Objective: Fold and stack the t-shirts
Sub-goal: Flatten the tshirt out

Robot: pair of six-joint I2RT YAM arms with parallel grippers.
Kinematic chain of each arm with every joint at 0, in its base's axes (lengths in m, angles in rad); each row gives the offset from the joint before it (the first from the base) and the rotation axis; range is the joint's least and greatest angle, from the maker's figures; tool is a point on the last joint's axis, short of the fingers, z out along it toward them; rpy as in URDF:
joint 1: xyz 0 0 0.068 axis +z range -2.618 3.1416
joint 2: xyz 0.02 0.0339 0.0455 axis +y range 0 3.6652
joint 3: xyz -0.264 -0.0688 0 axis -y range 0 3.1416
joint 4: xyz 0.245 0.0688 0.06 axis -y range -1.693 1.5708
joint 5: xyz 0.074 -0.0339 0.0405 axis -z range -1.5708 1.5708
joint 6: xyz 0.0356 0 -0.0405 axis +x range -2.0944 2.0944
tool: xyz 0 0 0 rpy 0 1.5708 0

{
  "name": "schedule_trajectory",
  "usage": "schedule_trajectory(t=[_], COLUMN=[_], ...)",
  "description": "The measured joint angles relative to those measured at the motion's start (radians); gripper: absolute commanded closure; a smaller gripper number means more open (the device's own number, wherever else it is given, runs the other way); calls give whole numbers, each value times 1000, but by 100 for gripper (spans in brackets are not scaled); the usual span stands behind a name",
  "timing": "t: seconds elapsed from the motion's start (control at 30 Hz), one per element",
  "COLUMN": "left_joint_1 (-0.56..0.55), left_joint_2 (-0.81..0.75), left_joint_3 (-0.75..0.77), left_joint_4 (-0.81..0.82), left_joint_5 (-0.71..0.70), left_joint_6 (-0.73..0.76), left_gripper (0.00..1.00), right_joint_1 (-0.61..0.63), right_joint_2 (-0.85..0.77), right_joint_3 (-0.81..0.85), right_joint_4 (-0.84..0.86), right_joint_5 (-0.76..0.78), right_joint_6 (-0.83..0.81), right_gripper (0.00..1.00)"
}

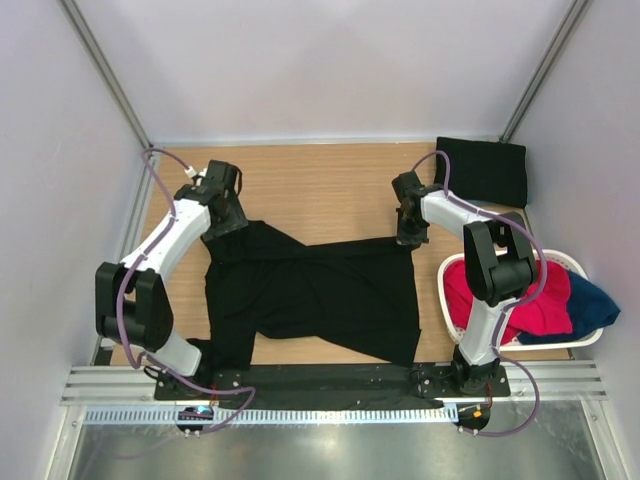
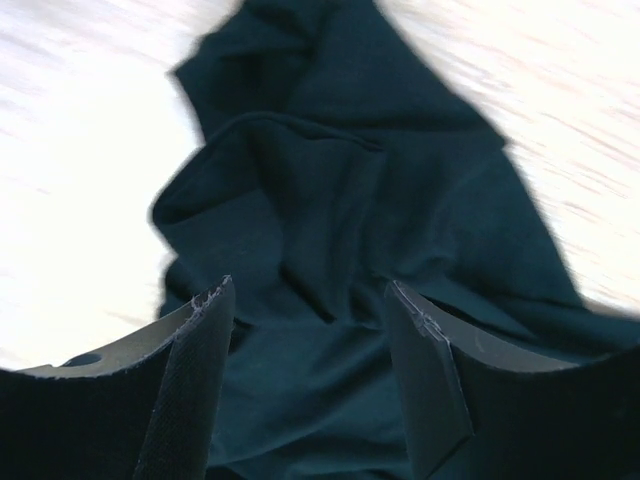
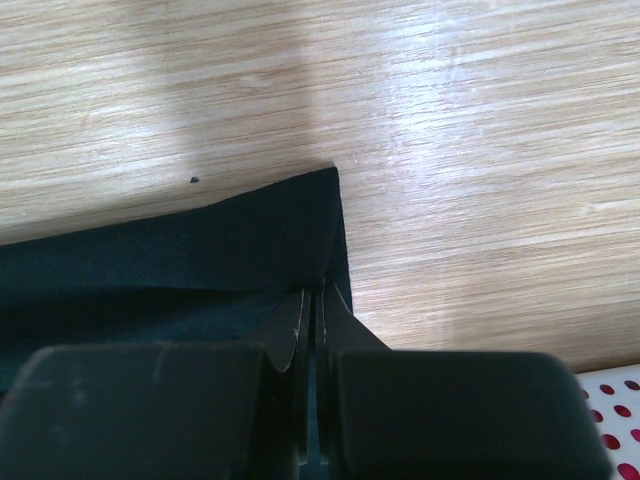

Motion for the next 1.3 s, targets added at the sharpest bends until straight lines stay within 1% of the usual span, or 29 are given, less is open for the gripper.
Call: schedule_trajectory(t=[0.13, 0.23, 0.37, 0.53, 0.63, 0.7, 0.83, 0.93, 0.97, 1.03, 1.07, 1.1, 1.13, 1.23, 1.3], left_joint_1=[-11, -8, -7, -15, -24, -28, -30, -30, -30, -30, -30, -30, -30, -28, -15], left_joint_2=[26, 33, 48, 109, 154, 178, 204, 208, 208, 208, 208, 208, 208, 201, 176], left_joint_3=[9, 6, 4, 5, 5, 9, 16, 16, 15, 10, 8, 6, 6, 6, 8], left_joint_4=[-62, -74, -63, -42, -34, -31, -27, -23, -19, -5, -1, 2, 4, 13, 13], left_joint_5=[-114, -162, -173, -178, -193, -206, -238, -252, -253, -253, -253, -252, -252, -248, -225], left_joint_6=[-28, -47, -60, -75, -77, -77, -77, -76, -76, -75, -75, -75, -74, -63, -41], left_gripper=[40, 45, 47, 48, 51, 56, 57, 65, 74, 82, 91, 98, 100, 100, 100], right_joint_1=[0, 0, 0, 0, 0, 0, 0, 0, 0, 0, 0, 0, 0, 0, 0], right_joint_2=[0, 0, 0, 0, 0, 0, 0, 0, 0, 0, 0, 0, 0, 0, 0], right_joint_3=[-3, -5, -5, -5, -5, -5, -5, -5, -5, -5, -5, -5, -5, 9, 49], right_joint_4=[2, 3, 5, 5, 5, 5, 5, 5, 5, 5, 5, 5, 4, -16, -51], right_joint_5=[-1, -2, -4, -4, -4, -4, -4, -4, -4, -4, -4, -4, -3, -3, -5], right_joint_6=[-2, -4, -8, -12, -13, -14, -15, -15, -14, -14, -14, -14, -15, -15, -16], right_gripper=[99, 99, 99, 99, 99, 99, 99, 99, 99, 99, 99, 99, 99, 99, 99])
